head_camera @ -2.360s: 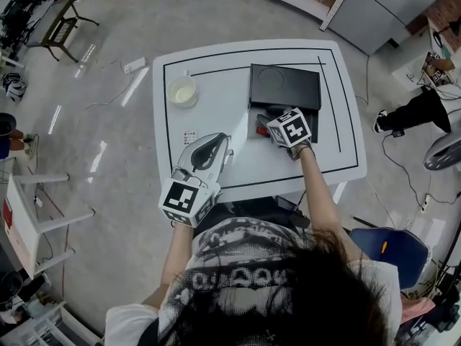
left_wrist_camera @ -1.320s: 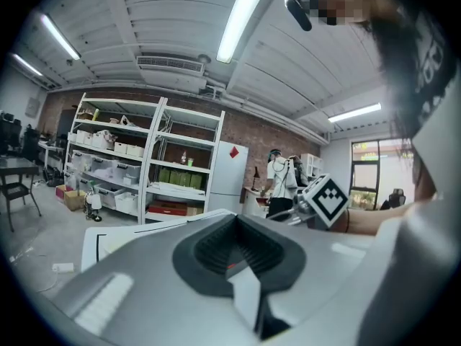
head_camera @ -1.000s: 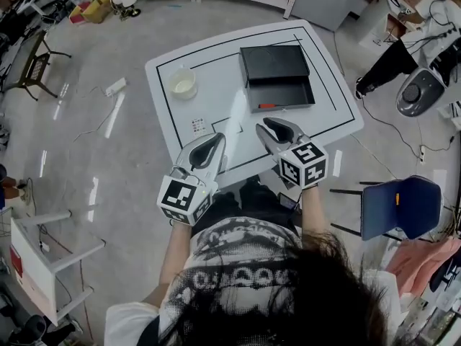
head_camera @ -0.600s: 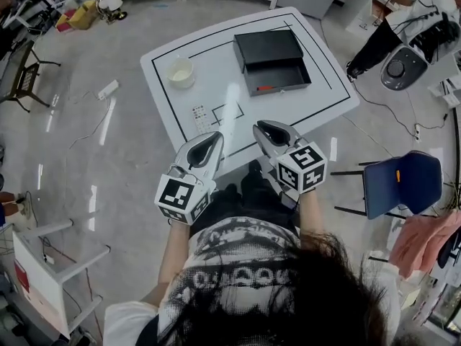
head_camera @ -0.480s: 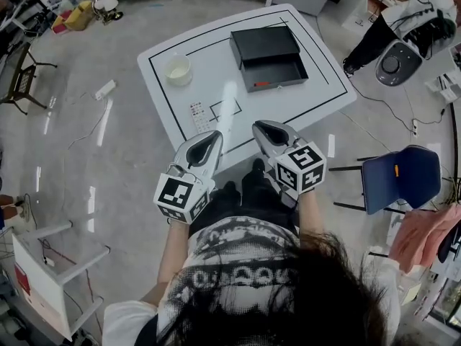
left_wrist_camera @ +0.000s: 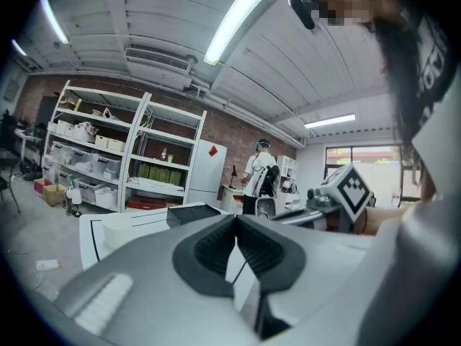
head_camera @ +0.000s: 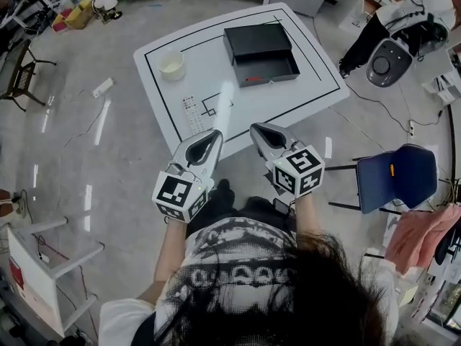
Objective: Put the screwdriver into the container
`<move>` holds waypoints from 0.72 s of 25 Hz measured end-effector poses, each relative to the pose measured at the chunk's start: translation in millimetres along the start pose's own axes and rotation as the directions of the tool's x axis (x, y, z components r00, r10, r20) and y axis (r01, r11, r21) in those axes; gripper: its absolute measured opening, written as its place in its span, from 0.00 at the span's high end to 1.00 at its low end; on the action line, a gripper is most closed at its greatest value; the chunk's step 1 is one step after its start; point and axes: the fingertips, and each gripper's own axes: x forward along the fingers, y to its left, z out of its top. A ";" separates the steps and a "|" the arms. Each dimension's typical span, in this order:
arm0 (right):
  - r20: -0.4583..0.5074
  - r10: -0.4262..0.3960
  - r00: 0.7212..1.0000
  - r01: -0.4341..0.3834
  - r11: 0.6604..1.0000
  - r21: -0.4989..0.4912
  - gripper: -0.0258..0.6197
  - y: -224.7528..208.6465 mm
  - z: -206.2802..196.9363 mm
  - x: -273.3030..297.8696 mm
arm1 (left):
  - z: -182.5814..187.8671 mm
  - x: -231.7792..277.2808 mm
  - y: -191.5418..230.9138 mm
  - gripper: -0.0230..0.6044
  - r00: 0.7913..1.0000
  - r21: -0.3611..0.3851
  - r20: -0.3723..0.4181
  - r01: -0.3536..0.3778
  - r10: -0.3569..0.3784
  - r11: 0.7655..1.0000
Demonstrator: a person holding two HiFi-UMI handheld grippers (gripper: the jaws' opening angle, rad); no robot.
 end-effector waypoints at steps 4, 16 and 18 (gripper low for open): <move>-0.004 0.025 1.000 -0.024 1.000 0.010 0.96 -3.1 -12.0 -28.8 | -2.1 4.2 -26.7 0.96 1.000 -0.009 -0.001 -0.027 0.027 1.000; 0.003 0.094 0.996 -0.094 0.995 -0.017 0.96 -16.1 -43.8 -118.7 | -22.1 2.8 -122.6 0.96 0.993 -0.013 -0.023 -0.113 0.113 0.993; 0.001 0.117 0.993 -0.117 0.992 -0.035 0.96 -11.7 -48.6 -129.3 | -25.4 -2.2 -135.1 0.96 0.991 -0.011 -0.025 -0.134 0.134 0.991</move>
